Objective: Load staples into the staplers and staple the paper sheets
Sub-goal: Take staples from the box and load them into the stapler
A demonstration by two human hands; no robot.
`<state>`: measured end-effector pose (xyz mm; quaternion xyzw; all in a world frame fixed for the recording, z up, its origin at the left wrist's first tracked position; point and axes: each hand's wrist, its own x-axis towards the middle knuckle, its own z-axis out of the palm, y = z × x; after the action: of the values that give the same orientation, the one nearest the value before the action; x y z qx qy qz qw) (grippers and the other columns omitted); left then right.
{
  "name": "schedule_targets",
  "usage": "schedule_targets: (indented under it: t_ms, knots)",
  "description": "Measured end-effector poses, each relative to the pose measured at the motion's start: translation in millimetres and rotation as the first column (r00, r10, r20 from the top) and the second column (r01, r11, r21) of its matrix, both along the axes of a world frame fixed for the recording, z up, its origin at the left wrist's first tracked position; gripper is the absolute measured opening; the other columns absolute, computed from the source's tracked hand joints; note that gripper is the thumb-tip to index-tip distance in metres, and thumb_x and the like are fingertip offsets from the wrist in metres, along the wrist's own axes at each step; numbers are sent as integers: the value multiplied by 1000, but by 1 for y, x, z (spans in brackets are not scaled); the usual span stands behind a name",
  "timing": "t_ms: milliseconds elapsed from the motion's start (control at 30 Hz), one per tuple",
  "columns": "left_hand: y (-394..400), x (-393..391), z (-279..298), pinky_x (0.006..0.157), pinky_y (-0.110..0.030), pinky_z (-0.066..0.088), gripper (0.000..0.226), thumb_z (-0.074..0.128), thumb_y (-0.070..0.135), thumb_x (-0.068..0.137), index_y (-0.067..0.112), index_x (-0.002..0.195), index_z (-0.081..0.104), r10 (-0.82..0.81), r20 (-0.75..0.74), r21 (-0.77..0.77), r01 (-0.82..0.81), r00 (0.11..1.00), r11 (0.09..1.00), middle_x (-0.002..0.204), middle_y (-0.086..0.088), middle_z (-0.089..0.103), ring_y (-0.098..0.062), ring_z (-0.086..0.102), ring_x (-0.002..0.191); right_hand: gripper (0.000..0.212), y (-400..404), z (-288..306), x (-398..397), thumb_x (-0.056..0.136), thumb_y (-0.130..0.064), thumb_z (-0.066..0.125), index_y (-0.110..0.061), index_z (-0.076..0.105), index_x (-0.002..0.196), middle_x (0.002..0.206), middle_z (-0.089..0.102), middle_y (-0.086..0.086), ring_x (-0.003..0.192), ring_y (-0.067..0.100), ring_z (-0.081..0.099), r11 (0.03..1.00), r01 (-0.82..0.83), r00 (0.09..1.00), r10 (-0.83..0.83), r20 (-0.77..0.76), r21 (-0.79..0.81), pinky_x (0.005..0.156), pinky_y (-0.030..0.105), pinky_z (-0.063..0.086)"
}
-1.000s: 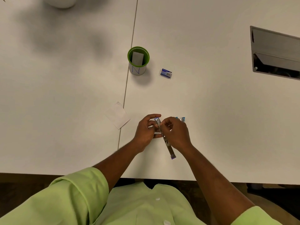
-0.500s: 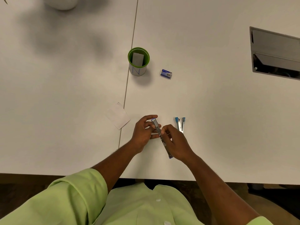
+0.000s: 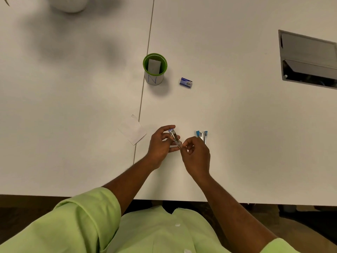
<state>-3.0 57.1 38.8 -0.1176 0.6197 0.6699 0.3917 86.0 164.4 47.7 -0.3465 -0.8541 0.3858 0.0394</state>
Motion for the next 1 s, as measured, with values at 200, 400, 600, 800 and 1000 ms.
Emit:
schedule_targets:
  t_ms: [200, 400, 600, 800, 1000]
  knots:
    - [-1, -6, 2, 79, -47, 63, 38, 61, -2, 96, 22, 126, 65, -53, -38, 2, 53, 998, 999, 104, -11, 75, -30, 75, 91, 14, 4, 4, -2, 86, -18, 75, -27, 64, 87, 80, 65, -14, 70, 7, 61, 993, -12, 1000, 9, -26, -118, 62, 15, 48]
    - [2, 2, 2, 75, -43, 64, 39, 59, -1, 96, 29, 122, 67, -74, -55, -2, 74, 996, 997, 104, -8, 74, -28, 76, 90, 9, 3, 15, -30, 90, -42, 67, -33, 65, 89, 83, 68, -15, 76, 3, 65, 990, 64, 997, -69, -34, -123, 61, 13, 47]
    - [2, 4, 2, 70, -39, 63, 23, 57, 16, 102, 27, 118, 70, -33, -12, -13, 33, 999, 999, 103, -9, 76, -27, 77, 86, 13, -2, 10, -36, 87, -38, 73, -28, 67, 82, 77, 69, -12, 74, -1, 65, 941, 176, 984, -173, 37, -290, 62, 15, 48]
    - [-1, 7, -6, 72, -46, 65, 24, 57, 12, 102, 24, 119, 70, -18, -79, -75, 12, 997, 997, 102, -9, 75, -25, 77, 82, 12, -3, 4, -14, 89, -34, 74, -27, 65, 91, 86, 69, -12, 76, 1, 66, 869, 243, 970, -224, 96, -431, 64, 17, 50]
    - [0, 11, -7, 77, -47, 64, 26, 55, 13, 103, 22, 123, 68, -43, -75, -84, 37, 996, 996, 109, -11, 73, -26, 76, 87, 12, 0, 1, -8, 89, -33, 75, -25, 67, 90, 85, 69, -11, 71, -5, 65, 858, 237, 971, -204, 122, -455, 56, 10, 49]
